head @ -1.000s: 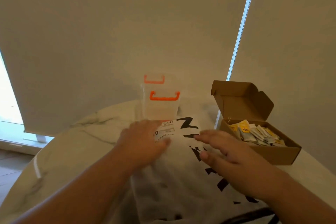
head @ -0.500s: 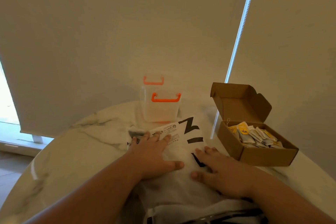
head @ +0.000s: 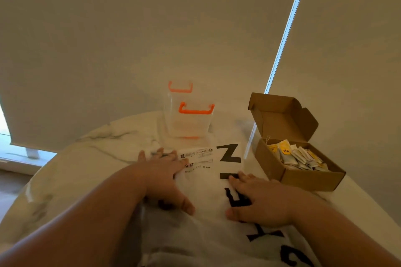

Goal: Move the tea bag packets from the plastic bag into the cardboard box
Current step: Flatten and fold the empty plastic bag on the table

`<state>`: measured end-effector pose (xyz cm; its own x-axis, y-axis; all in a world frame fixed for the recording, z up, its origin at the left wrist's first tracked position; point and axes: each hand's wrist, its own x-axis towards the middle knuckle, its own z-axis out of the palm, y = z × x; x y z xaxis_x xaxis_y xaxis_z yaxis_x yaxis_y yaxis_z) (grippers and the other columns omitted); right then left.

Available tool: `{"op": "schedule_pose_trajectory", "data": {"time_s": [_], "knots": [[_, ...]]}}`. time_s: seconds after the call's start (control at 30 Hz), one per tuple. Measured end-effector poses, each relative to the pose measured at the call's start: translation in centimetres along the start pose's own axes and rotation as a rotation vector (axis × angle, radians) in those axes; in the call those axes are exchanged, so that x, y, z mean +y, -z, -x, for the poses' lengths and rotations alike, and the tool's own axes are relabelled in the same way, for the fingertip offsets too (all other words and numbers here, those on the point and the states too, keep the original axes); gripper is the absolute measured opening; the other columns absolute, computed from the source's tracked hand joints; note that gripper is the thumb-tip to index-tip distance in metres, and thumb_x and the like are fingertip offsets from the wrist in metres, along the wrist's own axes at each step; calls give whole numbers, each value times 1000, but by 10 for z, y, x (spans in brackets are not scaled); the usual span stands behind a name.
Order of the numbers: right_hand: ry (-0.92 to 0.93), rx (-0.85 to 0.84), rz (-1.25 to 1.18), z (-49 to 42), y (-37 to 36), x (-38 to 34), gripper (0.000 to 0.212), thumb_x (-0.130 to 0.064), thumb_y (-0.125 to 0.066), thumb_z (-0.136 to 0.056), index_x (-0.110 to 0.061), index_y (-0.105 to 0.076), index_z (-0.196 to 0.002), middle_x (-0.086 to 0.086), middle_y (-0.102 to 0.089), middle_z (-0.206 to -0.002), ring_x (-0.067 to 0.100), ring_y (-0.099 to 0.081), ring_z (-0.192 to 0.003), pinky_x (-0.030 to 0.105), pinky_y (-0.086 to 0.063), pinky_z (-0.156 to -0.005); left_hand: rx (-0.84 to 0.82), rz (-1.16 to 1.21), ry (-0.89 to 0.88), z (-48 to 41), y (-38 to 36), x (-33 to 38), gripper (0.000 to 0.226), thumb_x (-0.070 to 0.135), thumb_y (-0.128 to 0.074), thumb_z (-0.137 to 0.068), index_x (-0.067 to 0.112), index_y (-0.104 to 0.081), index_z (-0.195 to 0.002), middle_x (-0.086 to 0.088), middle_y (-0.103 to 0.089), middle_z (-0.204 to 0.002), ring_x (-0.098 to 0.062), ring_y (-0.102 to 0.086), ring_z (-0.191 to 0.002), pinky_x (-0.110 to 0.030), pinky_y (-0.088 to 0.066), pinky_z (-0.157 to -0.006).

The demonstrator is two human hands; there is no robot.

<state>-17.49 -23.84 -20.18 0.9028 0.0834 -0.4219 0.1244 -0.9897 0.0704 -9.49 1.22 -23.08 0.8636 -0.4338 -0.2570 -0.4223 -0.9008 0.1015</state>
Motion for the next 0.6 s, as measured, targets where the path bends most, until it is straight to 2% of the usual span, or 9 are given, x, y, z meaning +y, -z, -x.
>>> {"op": "schedule_pose_trajectory", "data": {"time_s": [0.03, 0.1, 0.17, 0.2, 0.27, 0.37, 0.47, 0.6], "knots": [[-25, 35, 4, 5, 2, -1, 91, -84, -39, -79, -39, -14, -154, -7, -14, -163, 20, -22, -146, 45, -18, -118, 33, 5, -18, 2, 1, 2, 135, 100, -47, -39, 44, 4, -151, 8, 12, -162, -26, 21, -147, -63, 16, -113], [-25, 307, -102, 8, 9, -5, 75, -79, -44, -81, -39, -39, -143, -12, -41, -148, 12, -41, -131, 40, -30, -113, 148, 47, -71, 1, 2, 10, 116, 99, -34, -56, 45, 3, -152, 8, 12, -162, -25, 24, -146, -63, 17, -113], [53, 649, -276, -5, 10, -9, 64, -68, -43, -90, -37, -37, -145, -14, -36, -151, 9, -34, -136, 34, -28, -113, 251, 81, -117, -5, 1, 26, 87, 86, -21, -79, 44, 2, -152, 8, 12, -162, -23, 24, -146, -59, 14, -115], [109, 698, -322, -15, 8, -11, 66, -63, -40, -94, -34, -27, -151, -14, -24, -157, 10, -22, -144, 34, -21, -117, 272, 78, -137, -10, -3, 34, 76, 78, -17, -87, 44, 3, -152, 8, 12, -162, -23, 23, -146, -58, 12, -117], [219, 571, -238, -38, -5, -16, 67, -55, -30, -99, -28, -7, -156, -9, 0, -163, 16, 1, -151, 41, -7, -123, 227, 32, -182, -21, -13, 46, 63, 63, -14, -96, 41, 5, -153, 8, 11, -162, -23, 18, -148, -56, 9, -118], [161, 338, -168, -60, -25, -15, 61, -53, -19, -102, -31, 1, -156, -4, 0, -165, 18, 3, -151, 42, -2, -122, 145, -52, -195, -32, -24, 48, 60, 59, -11, -98, 40, 6, -152, 8, 6, -163, -22, 10, -150, -57, 7, -117], [74, 326, -165, -62, -26, -13, 66, -59, -15, -100, -28, 0, -157, 0, 1, -165, 21, 3, -151, 41, -2, -122, 148, -48, -156, -31, -24, 47, 60, 65, -8, -95, 45, 4, -151, 9, 5, -163, -22, 7, -150, -62, 6, -116], [9, 337, -131, -65, -27, -12, 68, -61, -12, -98, -27, -1, -157, 8, 1, -164, 28, 2, -151, 44, -3, -122, 171, -95, -63, -30, -23, 47, 61, 64, -7, -96, 43, 3, -152, 5, 5, -164, -26, 6, -150, -63, 4, -115]]}}
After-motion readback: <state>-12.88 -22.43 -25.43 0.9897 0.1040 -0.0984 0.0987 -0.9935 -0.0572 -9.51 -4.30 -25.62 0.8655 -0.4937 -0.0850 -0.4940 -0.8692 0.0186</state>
